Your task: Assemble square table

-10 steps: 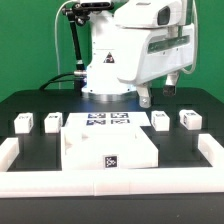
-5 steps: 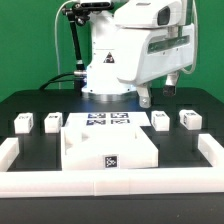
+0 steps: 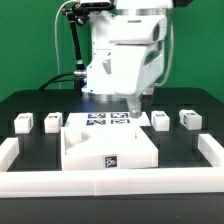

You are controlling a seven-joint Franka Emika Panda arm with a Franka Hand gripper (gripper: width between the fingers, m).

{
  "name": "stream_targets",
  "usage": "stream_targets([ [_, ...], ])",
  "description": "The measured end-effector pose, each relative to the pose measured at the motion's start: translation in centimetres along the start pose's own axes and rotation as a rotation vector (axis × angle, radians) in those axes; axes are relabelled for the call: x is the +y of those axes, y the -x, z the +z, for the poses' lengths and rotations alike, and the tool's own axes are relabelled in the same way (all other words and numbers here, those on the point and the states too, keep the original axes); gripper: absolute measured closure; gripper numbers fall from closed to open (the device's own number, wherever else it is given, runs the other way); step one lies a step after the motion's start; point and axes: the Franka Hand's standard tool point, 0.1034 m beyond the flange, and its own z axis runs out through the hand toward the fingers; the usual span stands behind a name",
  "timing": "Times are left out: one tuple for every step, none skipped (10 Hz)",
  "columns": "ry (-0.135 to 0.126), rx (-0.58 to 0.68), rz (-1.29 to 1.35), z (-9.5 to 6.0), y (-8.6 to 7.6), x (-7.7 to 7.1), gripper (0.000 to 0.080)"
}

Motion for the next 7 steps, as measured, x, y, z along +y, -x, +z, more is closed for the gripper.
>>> stream_targets([
  [0.002,0.001,0.000,-0.1,-0.2,0.0,0.0150],
  [0.000,0.001,-0.001,0.0,-0.2,0.0,0.0150],
  [0.010,0.006,-0.064,0.1,0.1,0.2,0.0150],
  [0.036,0.017,-0.184,0.6,1.0,0.7,0.0150],
  [0.044,0.017,-0.274,0.9,1.9,0.8,0.0150],
  [0.046,0.008,-0.334,1.2,2.3,0.7,0.0150],
  [0.051,-0.001,-0.359,1.4,2.3,0.7,0.0150],
])
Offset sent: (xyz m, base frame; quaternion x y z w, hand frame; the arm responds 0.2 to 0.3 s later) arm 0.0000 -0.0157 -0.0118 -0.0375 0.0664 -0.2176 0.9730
